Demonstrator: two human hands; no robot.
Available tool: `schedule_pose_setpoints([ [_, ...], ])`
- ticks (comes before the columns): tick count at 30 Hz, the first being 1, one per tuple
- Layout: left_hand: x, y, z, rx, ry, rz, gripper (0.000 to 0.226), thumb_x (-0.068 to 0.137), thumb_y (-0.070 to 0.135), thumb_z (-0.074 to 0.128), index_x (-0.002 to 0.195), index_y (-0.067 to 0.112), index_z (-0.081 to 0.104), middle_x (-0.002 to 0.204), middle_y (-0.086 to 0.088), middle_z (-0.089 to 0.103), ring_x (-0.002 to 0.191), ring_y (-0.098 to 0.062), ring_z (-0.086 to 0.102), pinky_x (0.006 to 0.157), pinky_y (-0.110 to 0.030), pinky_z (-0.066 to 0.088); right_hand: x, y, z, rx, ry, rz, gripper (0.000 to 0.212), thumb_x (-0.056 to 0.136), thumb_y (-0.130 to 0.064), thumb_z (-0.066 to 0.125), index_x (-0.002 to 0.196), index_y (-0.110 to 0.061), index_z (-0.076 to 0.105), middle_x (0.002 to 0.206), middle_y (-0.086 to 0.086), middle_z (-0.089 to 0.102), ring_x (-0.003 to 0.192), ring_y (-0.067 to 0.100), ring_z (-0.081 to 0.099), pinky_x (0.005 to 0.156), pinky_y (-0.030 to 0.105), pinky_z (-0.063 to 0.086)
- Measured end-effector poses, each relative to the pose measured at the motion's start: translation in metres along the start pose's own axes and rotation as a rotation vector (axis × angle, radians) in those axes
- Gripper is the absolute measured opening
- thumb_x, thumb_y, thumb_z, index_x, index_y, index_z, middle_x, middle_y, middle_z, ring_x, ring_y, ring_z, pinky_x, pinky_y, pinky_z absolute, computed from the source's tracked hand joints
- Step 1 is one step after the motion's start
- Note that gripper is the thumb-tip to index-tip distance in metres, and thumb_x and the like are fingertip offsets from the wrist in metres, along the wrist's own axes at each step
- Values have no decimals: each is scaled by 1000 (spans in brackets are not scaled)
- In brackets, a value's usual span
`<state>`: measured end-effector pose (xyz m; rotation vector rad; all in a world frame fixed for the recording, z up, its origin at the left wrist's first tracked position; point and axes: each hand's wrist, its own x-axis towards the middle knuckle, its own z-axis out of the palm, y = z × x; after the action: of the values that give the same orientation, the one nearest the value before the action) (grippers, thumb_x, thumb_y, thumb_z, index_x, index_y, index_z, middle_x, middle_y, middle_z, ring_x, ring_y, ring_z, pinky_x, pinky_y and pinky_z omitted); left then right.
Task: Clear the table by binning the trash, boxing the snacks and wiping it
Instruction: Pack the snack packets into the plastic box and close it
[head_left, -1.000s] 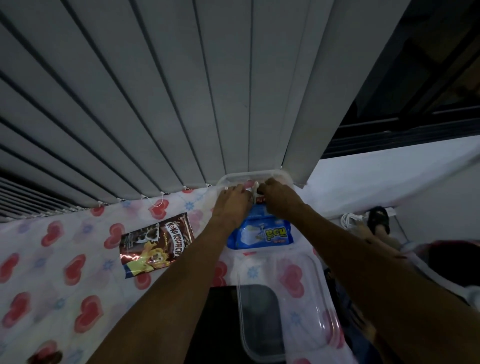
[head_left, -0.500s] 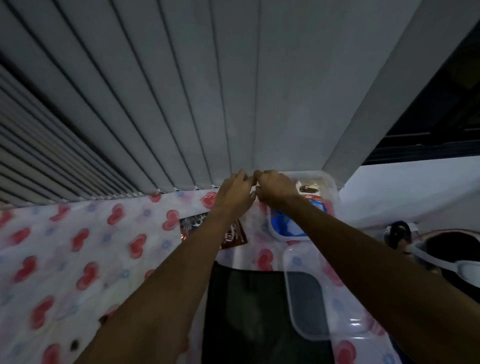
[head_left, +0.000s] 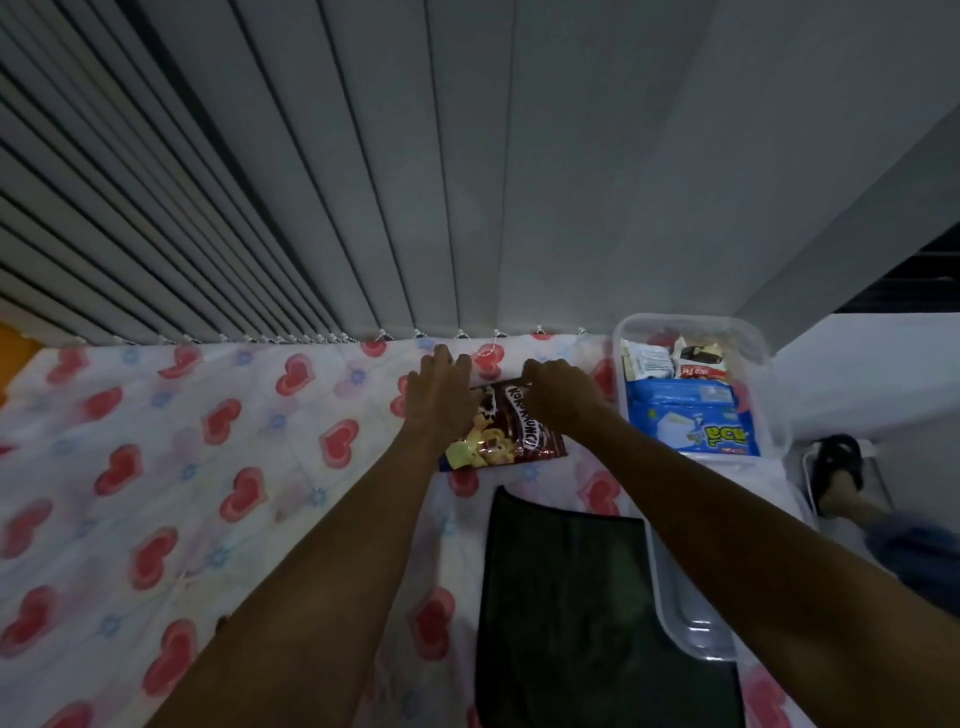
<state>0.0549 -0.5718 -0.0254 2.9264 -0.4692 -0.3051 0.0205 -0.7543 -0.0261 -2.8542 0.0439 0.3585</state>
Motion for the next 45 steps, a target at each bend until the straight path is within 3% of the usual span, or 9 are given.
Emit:
schedule_pose_setpoints([
  [3,-7,-3,12,-119,-40,-196,78,89,55,64,144,8,35,141,-23,38,125,-40,47,97,-46,46,-1,16,17,124,-50,165,13,96,-24,58,95,-11,56,86,5,67,66,15,62,57,23,48],
  [9,-6,-8,29,-303,-143,-286,80,92,48,64,147,8,23,137,-27,41,116,-41,55,80,-41,47,-2,28,31,337,-119,271,22,96,-26,61,106,-7,62,89,6,70,77,18,70,66,26,56],
  [12,-5,-7,29,-334,-153,-290,75,93,46,64,146,9,25,134,-27,43,111,-40,56,73,-38,45,1,28,31,427,-162,312,21,94,-23,62,107,-7,62,91,8,71,79,19,71,66,25,56],
  [16,-6,-7,23,-383,-146,-329,62,91,41,68,134,9,35,125,-23,49,95,-31,55,67,-36,43,-1,25,31,563,-194,362,22,94,-21,62,106,-2,62,98,14,72,90,26,72,87,41,59],
  [20,-6,-3,6,-360,-128,-340,65,91,43,68,135,6,38,131,-23,47,115,-39,54,78,-39,43,-3,19,16,598,-121,364,20,92,-16,62,100,2,63,95,17,72,88,30,73,85,46,60],
  [24,0,8,-26,-347,-81,-305,77,90,48,68,146,6,35,138,-26,44,123,-45,51,98,-47,47,-12,14,-24,562,-9,372,24,92,-15,60,108,3,60,100,11,67,96,27,67,83,34,56],
  [31,21,88,-82,-386,8,-181,70,88,48,71,137,6,44,137,-24,44,121,-45,53,99,-46,49,-54,61,-104,521,171,432,31,90,-23,62,107,3,66,112,21,69,106,35,65,77,26,43],
  [39,18,232,-61,-424,-73,9,68,83,49,75,132,11,46,133,-20,45,117,-42,56,94,-43,49,-114,191,-123,544,198,606,29,86,-25,68,105,-2,70,103,13,73,93,27,71,82,36,58],
  [45,12,273,-26,-343,-154,54,73,77,43,82,133,12,47,136,-19,40,113,-38,60,95,-42,50,-132,234,-106,479,159,582,39,82,-25,76,110,1,66,105,15,72,93,28,71,82,35,59],
])
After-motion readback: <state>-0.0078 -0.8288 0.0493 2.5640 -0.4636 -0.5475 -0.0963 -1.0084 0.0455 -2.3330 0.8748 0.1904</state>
